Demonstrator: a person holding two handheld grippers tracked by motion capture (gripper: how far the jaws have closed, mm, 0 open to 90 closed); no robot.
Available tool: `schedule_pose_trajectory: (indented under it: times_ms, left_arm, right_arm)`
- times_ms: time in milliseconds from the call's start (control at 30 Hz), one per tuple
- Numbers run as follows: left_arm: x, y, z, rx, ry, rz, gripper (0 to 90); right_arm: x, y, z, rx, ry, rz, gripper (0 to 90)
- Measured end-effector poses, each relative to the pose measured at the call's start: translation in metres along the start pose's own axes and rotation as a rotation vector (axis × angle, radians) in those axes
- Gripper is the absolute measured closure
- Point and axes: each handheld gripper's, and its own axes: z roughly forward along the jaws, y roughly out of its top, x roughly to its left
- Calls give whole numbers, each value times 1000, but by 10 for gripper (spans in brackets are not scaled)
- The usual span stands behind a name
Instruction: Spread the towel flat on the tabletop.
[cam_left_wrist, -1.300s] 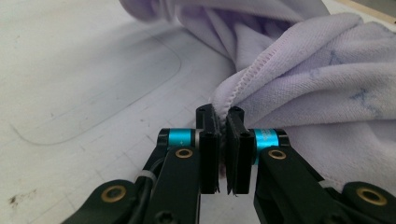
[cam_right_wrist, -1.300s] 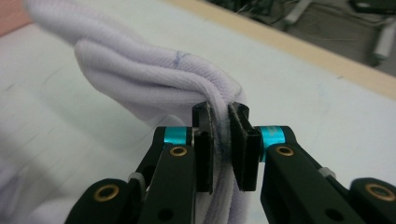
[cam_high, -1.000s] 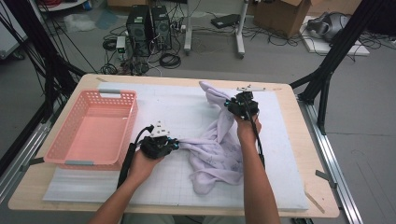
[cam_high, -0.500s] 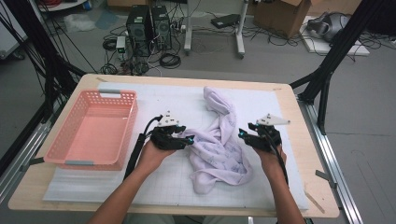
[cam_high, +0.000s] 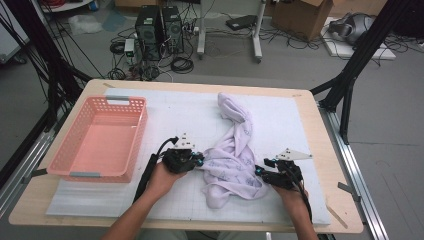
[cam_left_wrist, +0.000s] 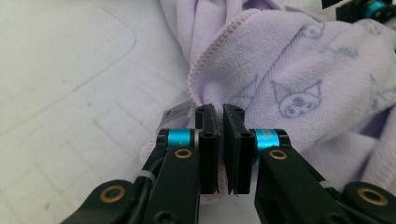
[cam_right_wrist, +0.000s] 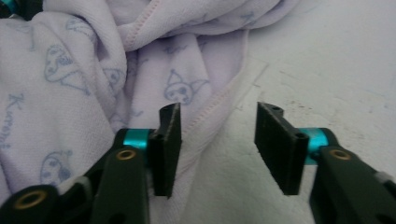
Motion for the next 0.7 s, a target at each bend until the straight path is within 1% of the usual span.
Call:
schedule_pose_trajectory:
  times_ms: [67,133,167,200,300,333,367,400,433,467,500,533,600,633,700]
  left_arm:
    - [-1,-9,-6,0,-6,-5,845]
    - [-1,-17,-12,6,-13,-4,846]
    - [-1,-20,-14,1,-17,-13,846]
    - [-1,-22,-17,3,-19,-14,846]
    - [-1,-24,-23,8,-19,0,824]
    - [1,-22,-25,0,-15,0,759]
    - [2,-19,-26,-10,-5,-7,676]
    - [3,-14,-27,-24,-3,-17,594]
    - [4,-9,-27,-39,-10,-23,535]
    - [5,-5,-27,-50,-13,-27,496]
    - [5,2,-26,-64,-20,-20,474]
    - [4,7,-25,-78,-25,-20,459]
    - [3,22,-21,-103,-39,2,455]
    - [1,28,-17,-109,-44,10,460]
    - [-3,41,-4,-96,-59,29,472]
  right_arm:
    - [2,1,2,19,22,0,670]
    - [3,1,2,30,55,20,824]
    - [4,1,0,32,51,18,859]
    - [5,1,-2,32,46,14,870]
    - [4,-2,-13,28,45,7,873]
    - [4,-4,-17,26,45,11,872]
    - [3,-6,-19,19,41,9,867]
    - [2,-8,-21,8,37,8,840]
    - [1,-9,-22,-2,30,13,782]
    - [0,-10,-22,-14,28,22,734]
    - [-1,-10,-23,-22,23,26,683]
    - [-1,-10,-23,-30,13,26,662]
    - [-1,-9,-23,-41,1,22,639]
    - [-1,-9,-23,-46,-6,14,637]
    - [0,-8,-23,-54,-13,9,631]
